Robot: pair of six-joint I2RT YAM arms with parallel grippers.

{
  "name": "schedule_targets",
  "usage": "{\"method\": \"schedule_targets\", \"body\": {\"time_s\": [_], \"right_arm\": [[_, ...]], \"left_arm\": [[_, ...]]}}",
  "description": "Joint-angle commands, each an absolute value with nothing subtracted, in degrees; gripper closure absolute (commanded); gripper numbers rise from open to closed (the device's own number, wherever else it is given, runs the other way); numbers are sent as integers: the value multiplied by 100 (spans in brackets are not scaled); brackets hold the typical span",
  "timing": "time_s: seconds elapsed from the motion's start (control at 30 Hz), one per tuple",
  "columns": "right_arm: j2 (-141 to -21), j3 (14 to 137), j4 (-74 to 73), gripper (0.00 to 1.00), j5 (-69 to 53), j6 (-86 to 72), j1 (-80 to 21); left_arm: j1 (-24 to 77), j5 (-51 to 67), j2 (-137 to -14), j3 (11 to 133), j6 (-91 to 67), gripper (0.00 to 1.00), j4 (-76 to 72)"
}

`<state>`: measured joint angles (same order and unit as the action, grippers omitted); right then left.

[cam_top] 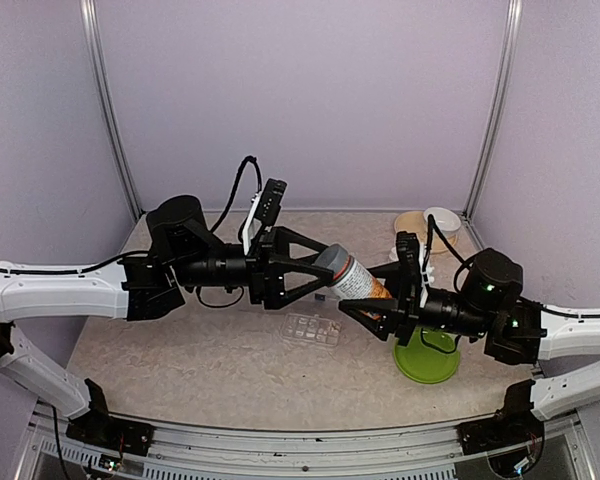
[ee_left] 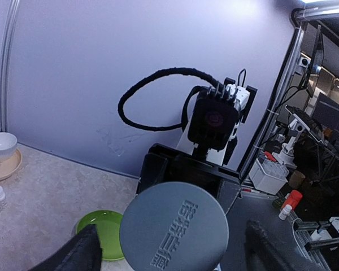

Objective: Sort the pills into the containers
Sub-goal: Screw the lid of the pill bottle onto the pill bottle.

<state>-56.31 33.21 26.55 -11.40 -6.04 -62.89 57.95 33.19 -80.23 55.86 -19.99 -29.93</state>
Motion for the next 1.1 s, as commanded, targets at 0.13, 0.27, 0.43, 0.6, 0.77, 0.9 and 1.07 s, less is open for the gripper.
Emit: {"method": "schedule_targets", "body": {"time_s": [0.13, 0.27, 0.43, 0.6, 0.77, 0.9, 1.07], "right_arm": [[-5430, 3505, 2613, 100, -553, -542, -6337], [-5569, 3575, 2761, 100, -250, -389, -6337], [-5999, 3873, 2612, 100, 149, -434, -6337], [-6188, 3925, 2885, 100, 104, -423, -6339], [-6341, 4057, 2823, 100, 243, -340, -6341], [-6416, 4060, 2876, 100, 155, -336, -6337], [-6510, 4073, 2854, 100, 196, -318, -6337]], "left_arm": [[5807, 2826, -7647, 5298, -2215, 1, -3127], [5810, 2612, -7622, 5305, -2714, 1, -3281], [5835, 2153, -7687, 5349, -3257, 1, -3473], [5875, 1778, -7793, 5437, -3287, 1, -3253], [5880, 1740, -7833, 5423, -3296, 1, -3278], [5880, 1670, -7849, 5401, -3284, 1, -3268], [5880, 1652, -7858, 5376, -3286, 1, -3267]]}}
